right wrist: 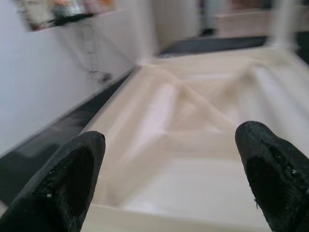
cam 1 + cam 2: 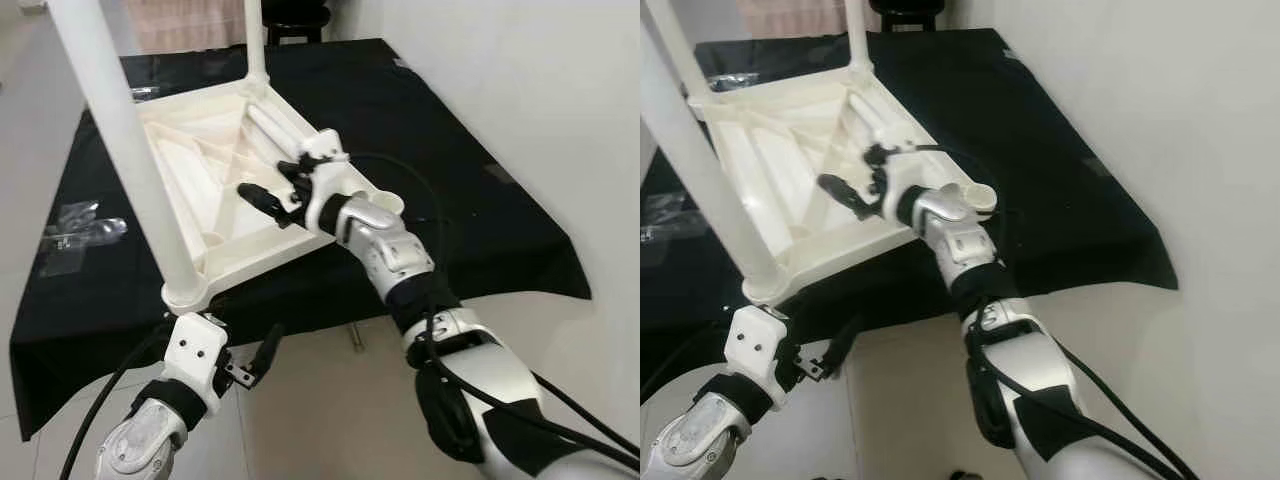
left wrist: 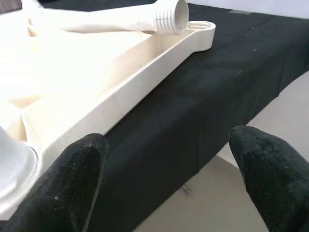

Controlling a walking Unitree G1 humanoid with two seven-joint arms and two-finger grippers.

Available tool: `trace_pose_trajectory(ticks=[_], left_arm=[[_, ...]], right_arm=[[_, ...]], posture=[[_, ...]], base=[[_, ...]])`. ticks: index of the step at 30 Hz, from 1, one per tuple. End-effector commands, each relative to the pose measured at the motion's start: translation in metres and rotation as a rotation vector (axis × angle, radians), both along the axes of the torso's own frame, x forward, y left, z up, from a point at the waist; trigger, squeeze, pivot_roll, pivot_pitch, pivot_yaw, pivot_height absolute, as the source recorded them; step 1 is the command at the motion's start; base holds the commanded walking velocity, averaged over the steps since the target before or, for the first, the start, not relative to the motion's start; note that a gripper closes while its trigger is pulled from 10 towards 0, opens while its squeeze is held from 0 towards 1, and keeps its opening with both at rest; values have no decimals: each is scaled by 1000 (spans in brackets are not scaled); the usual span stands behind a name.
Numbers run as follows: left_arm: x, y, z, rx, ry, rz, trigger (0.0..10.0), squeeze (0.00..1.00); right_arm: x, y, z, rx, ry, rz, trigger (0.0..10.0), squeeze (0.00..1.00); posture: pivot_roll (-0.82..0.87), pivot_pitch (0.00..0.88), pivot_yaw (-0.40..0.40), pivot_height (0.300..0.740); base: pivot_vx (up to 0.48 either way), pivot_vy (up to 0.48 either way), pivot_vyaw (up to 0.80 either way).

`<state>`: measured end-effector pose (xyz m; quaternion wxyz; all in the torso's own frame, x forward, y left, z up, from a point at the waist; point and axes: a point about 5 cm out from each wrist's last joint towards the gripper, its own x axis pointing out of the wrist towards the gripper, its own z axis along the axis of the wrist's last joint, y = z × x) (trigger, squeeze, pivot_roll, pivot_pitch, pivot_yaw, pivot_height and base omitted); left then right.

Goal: Building children table

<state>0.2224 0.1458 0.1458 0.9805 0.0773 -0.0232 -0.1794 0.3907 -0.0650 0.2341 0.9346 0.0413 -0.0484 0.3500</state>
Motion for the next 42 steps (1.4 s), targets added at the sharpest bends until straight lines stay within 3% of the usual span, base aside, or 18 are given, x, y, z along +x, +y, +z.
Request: trace_pose_trajectory(ticks=[1, 6, 7, 8, 9, 12, 15, 18, 24, 32, 34, 42], left_arm=[[5, 4, -3, 52, -3, 62, 10000, 0], [13, 5, 0, 64, -14, 98, 10000, 0], [14, 5, 0, 65, -14, 96, 10000, 0], [14, 5, 0, 65, -14, 96, 10000, 0], [15, 5, 0, 72, -22, 97, 10000, 0], [17, 2, 1, 71, -53, 59, 10000, 0], [18, 1, 1, 61, -58, 52, 10000, 0], [20, 2, -2, 51, -53, 56, 10000, 0], [22, 1, -5, 51, -46, 47, 10000, 0], [23, -2, -8, 25, -34, 21, 10000, 0], [20, -5, -9, 9, -21, -21, 10000, 0], [19, -7, -10, -1, -13, -42, 10000, 0]], right_arm=[[-6, -28, -17, 40, 32, -128, 10000, 1000], [-18, -49, -30, 84, 16, -264, 10000, 1000], [-22, -51, -31, 94, 13, -278, 10000, 576], [-22, -51, -31, 94, 13, -278, 10000, 576], [-28, -52, -36, 129, 28, -266, 10000, 0], [-52, -47, -52, 208, 76, -171, 10000, 0], [-64, -46, -55, 273, 84, -143, 10000, 0], [-76, -42, -71, 256, 109, -169, 10000, 0], [-79, -42, -74, 239, 108, -182, 10000, 0], [-80, -46, -74, 140, 78, -140, 10000, 0], [-78, -48, -70, 52, 20, -115, 10000, 0], [-74, -54, -62, -8, -31, -106, 10000, 0]], posture=[[17, 160, -12, 740], [8, 148, 3, 740], [8, 148, 3, 740], [8, 148, 3, 740], [3, 138, 16, 740], [1, 133, 23, 740], [2, 126, 28, 740], [4, 116, 41, 740], [-1, 110, 43, 740], [6, 103, 35, 740], [4, 101, 34, 740], [5, 97, 29, 740]], base=[[0, 0, 0], [0, 0, 0], [0, 0, 0], [0, 0, 0], [0, 0, 0], [0, 0, 0], [0, 0, 0], [0, 0, 800], [0, 0, 800], [0, 0, 800], [0, 0, 800], [0, 0, 800]])
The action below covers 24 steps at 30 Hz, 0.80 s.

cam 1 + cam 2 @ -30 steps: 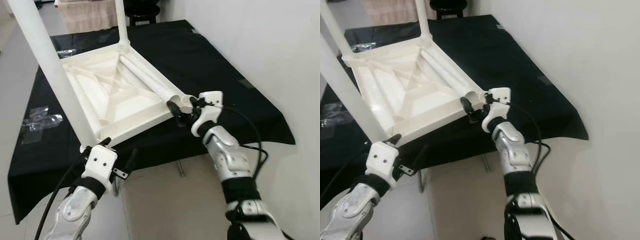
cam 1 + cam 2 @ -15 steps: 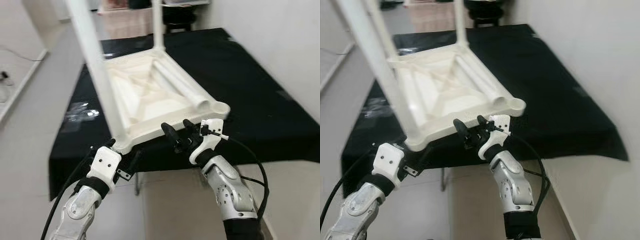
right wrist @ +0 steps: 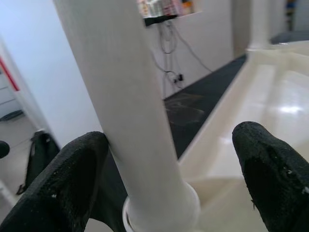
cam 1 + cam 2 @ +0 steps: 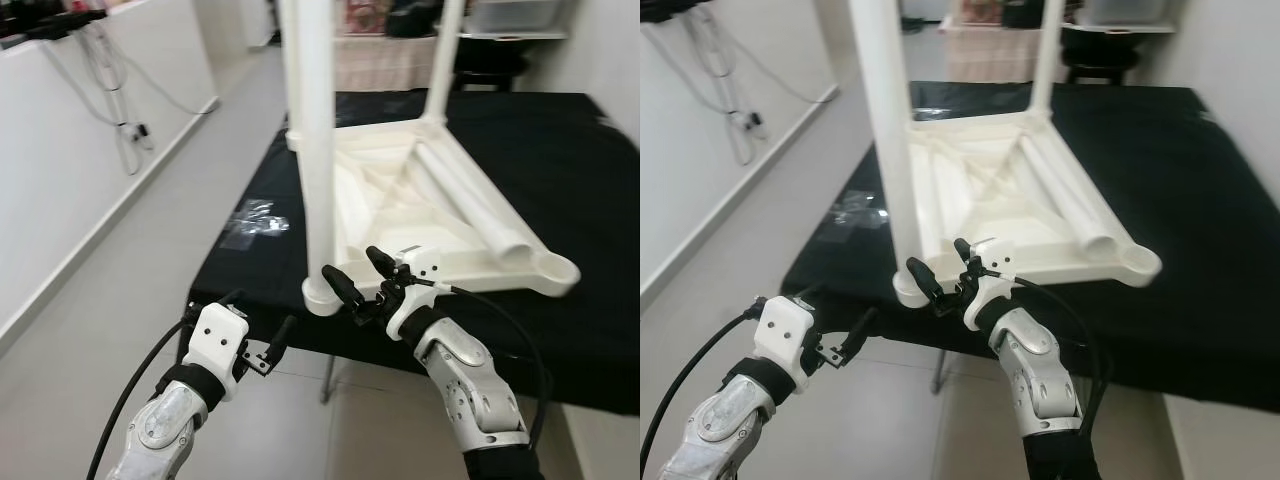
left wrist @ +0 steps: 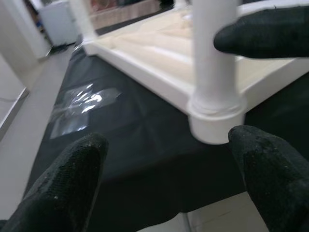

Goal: Building children table

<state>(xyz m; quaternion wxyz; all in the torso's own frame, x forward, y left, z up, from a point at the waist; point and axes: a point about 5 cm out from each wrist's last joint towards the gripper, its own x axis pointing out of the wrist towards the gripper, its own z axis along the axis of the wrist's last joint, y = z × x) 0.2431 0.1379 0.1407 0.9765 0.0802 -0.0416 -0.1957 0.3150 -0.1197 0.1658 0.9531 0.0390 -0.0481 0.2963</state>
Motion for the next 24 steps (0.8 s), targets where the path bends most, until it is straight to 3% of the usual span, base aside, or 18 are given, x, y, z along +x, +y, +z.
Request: trace_pose_trajectory(ticks=[1, 4, 6, 8, 11, 12, 14, 18, 20, 22, 24], left_arm=[[-2, 1, -5, 0, 22, -6, 10000, 0], [-2, 1, -5, -6, 26, -10, 10000, 0], [-2, 1, -5, -6, 26, -10, 10000, 0], [-1, 1, -5, -11, 29, -15, 10000, 0], [-1, 1, -5, -12, 30, -17, 10000, 0], [-1, 0, -5, -17, 32, -23, 10000, 0], [-1, -1, -5, -20, 32, -25, 10000, 0], [-1, -1, -5, -21, 33, -26, 10000, 0], [-1, -2, -5, -23, 34, -27, 10000, 0], [-1, -2, -5, -23, 34, -27, 10000, 0], [-1, -3, -5, -25, 35, -29, 10000, 0]], right_arm=[[2, 1, 6, -9, -36, 7, 10000, 0], [10, -8, 15, -109, -85, -8, 10000, 0], [10, -8, 15, -109, -85, -8, 10000, 0], [21, -24, 25, -289, -116, 44, 10000, 0], [24, -30, 28, -344, -117, 70, 10000, 0], [26, -44, 45, -404, -119, 197, 10000, 0], [26, -49, 51, -410, -119, 239, 10000, 0], [24, -51, 56, -422, -124, 299, 10000, 0], [17, -46, 56, -482, -117, 458, 10000, 0], [17, -46, 56, -482, -117, 458, 10000, 0], [12, -35, 53, -544, -108, 592, 10000, 0]], posture=[[5, 97, 29, 740], [6, 97, 28, 740], [6, 97, 28, 740], [6, 101, 31, 740], [6, 101, 31, 740], [6, 106, 15, 740], [6, 106, 15, 740], [11, 108, 10, 740], [12, 110, 7, 740], [12, 110, 7, 740], [12, 113, 4, 740]], base=[[0, 0, 800], [0, 0, 325], [0, 0, 0], [0, 0, 0], [0, 0, 0], [0, 0, 0], [0, 0, 0], [0, 0, 0], [0, 0, 0], [0, 0, 0], [0, 0, 0]])
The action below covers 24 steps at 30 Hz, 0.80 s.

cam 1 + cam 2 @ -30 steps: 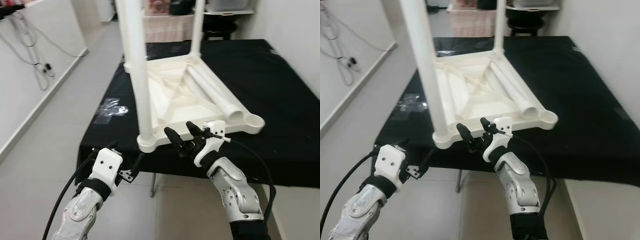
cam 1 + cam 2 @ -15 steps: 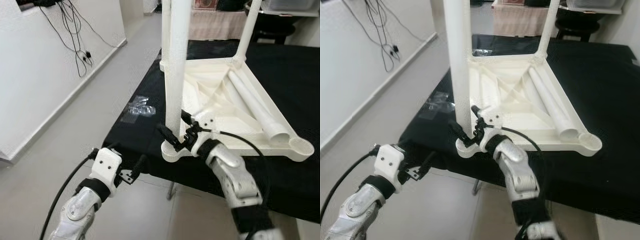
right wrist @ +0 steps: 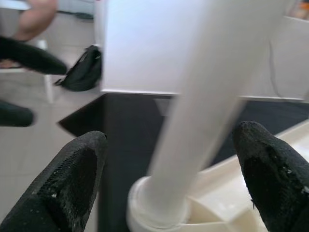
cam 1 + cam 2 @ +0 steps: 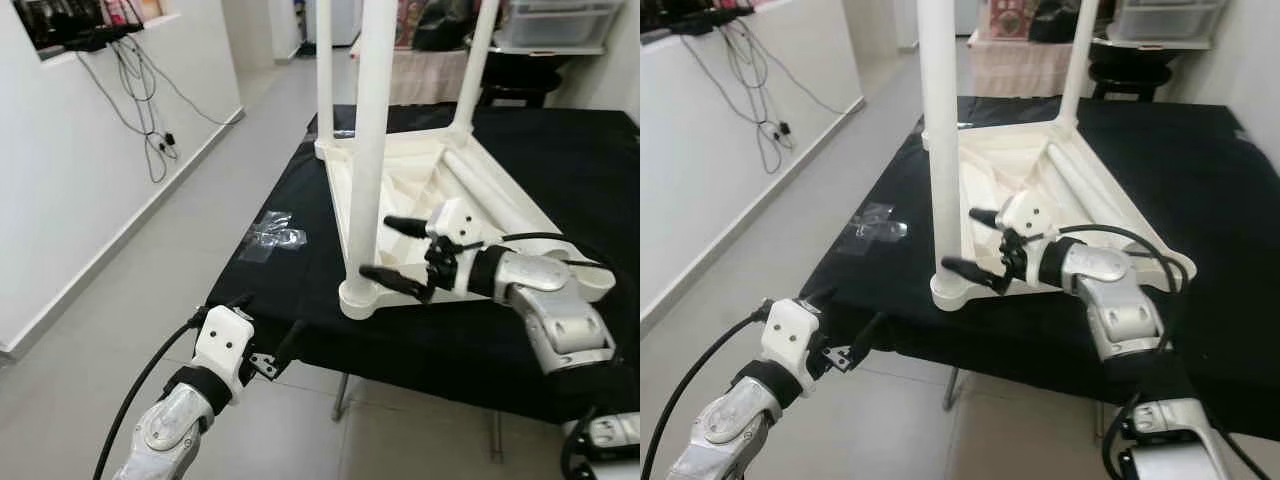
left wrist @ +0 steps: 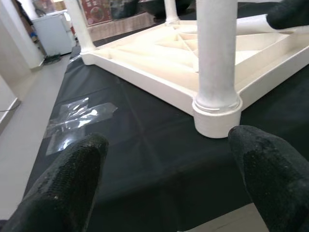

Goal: Building children table

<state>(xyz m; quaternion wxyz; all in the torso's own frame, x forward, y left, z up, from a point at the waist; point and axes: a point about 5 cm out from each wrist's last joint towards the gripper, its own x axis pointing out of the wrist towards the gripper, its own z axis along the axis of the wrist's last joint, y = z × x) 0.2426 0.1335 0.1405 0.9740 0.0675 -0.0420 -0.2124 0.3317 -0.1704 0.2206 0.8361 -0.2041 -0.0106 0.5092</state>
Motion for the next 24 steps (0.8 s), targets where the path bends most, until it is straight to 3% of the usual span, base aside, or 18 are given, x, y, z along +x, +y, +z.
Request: trace_pose_trajectory(ticks=[1, 7, 18, 22, 24], left_arm=[[-1, 2, -5, -1, 29, 5, 10000, 0], [-3, 0, -5, 0, 32, -2, 10000, 0], [-6, -1, -4, -3, 35, -5, 10000, 0], [-7, -2, -4, -3, 38, -11, 10000, 0], [-7, -2, -4, -3, 38, -11, 10000, 0]], right_arm=[[-5, 15, -2, -46, 16, 123, 10000, 0], [0, 62, -21, -144, 18, 245, 10000, 0], [8, 60, -37, -287, 59, 270, 10000, 0], [25, 62, -35, -305, 29, 161, 10000, 0], [25, 62, -35, -305, 29, 161, 10000, 0]], posture=[[12, 113, 4, 740], [30, 118, -4, 740], [32, 129, -8, 740], [33, 134, -7, 740], [33, 134, -7, 740]], base=[[0, 0, 0], [0, 0, 0], [0, 0, 0], [0, 0, 0], [0, 0, 0]])
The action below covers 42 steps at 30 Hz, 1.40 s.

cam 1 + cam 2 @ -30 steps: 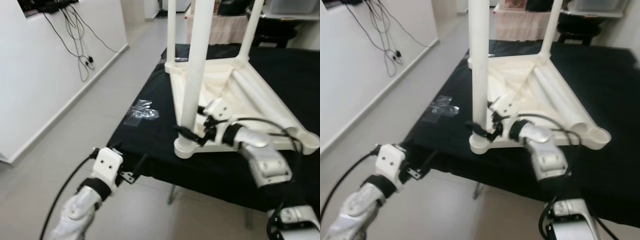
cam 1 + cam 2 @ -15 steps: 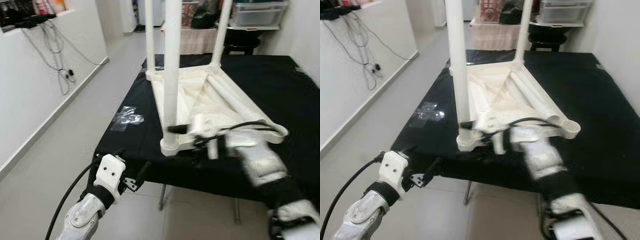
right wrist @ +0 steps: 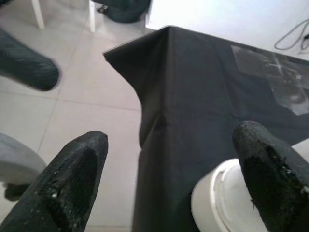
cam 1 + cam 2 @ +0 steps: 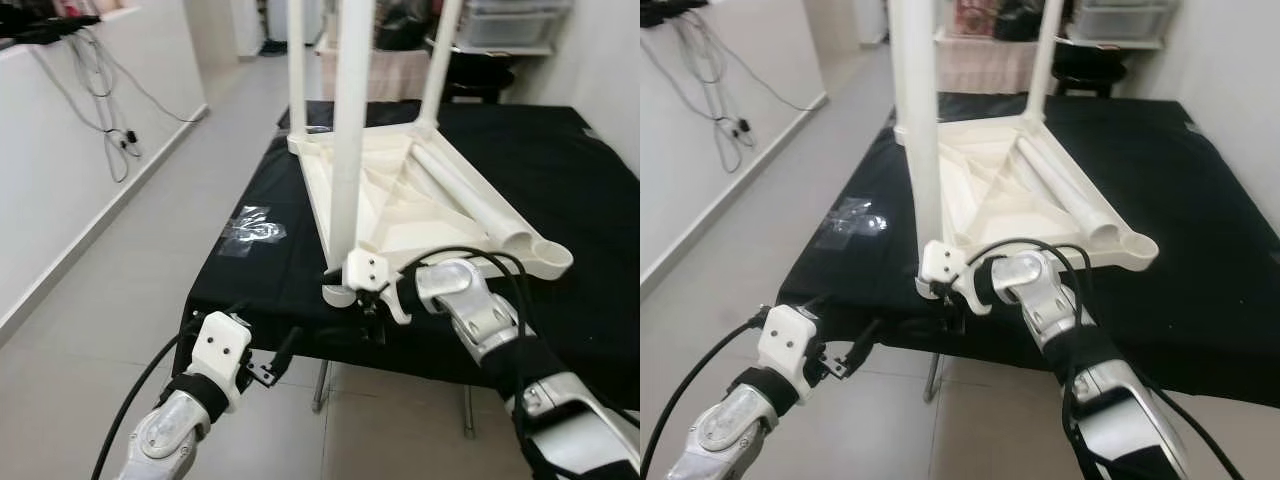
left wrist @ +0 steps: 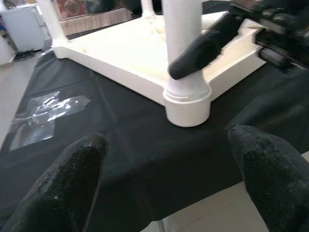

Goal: Building children table

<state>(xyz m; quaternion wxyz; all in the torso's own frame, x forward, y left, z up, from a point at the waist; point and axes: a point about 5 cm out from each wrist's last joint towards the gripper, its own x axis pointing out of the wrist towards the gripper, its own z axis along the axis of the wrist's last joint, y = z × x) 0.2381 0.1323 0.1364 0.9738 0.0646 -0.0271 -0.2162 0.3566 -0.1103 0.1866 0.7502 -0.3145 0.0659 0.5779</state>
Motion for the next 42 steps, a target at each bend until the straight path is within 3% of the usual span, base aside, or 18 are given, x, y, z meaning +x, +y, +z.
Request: trace_pose_trajectory(ticks=[1, 6, 11, 14, 18, 19, 25, 28, 34, 39, 42], left_arm=[[-3, -1, 0, -4, 9, -4, 10000, 0], [-4, -1, 0, -7, 12, -1, 10000, 0], [-5, -1, 0, -8, 15, -4, 10000, 0], [-7, -1, 0, -8, 19, -6, 10000, 0], [-9, -1, 0, -6, 23, -6, 10000, 0], [-10, -1, 0, -4, 26, -7, 10000, 0], [-11, -1, 0, -3, 29, -8, 10000, 0], [-13, -1, -1, 0, 35, -11, 10000, 0], [-14, -1, -2, 2, 40, -14, 10000, 0], [-14, -2, -2, 4, 41, -14, 10000, 0], [-14, -2, -2, 3, 42, -14, 10000, 0]], right_arm=[[5, -6, 1, -7, 13, -14, 10000, 0], [4, -26, 5, -23, 90, 32, 10000, 0], [2, -26, 13, 57, 178, 111, 10000, 0], [6, -17, 14, 101, 199, 125, 10000, 0], [12, -3, 15, 101, 143, 100, 10000, 0], [15, 9, 17, 120, 99, 86, 10000, 0], [16, 20, 20, 151, 73, 89, 10000, 0], [14, 53, 29, 256, 24, 125, 10000, 0], [15, 69, 34, 328, -6, 93, 10000, 0], [15, 66, 31, 348, 22, 100, 10000, 0], [3, 34, 16, 239, 142, 250, 10000, 0]], posture=[[43, 139, -11, 740], [40, 147, -10, 740], [43, 152, -13, 740], [54, 154, -18, 740], [63, 159, -19, 740], [68, 162, -21, 740], [69, 163, -21, 740], [69, 162, -20, 740], [71, 154, -22, 740], [75, 151, -24, 740], [74, 150, -22, 740]], base=[[0, 0, 0], [0, 0, 0], [0, 0, 0], [0, 0, 0], [0, 0, 0], [0, 0, 0], [0, 0, 0], [0, 0, 0], [0, 0, 0], [0, 0, 0], [0, 0, 0]])
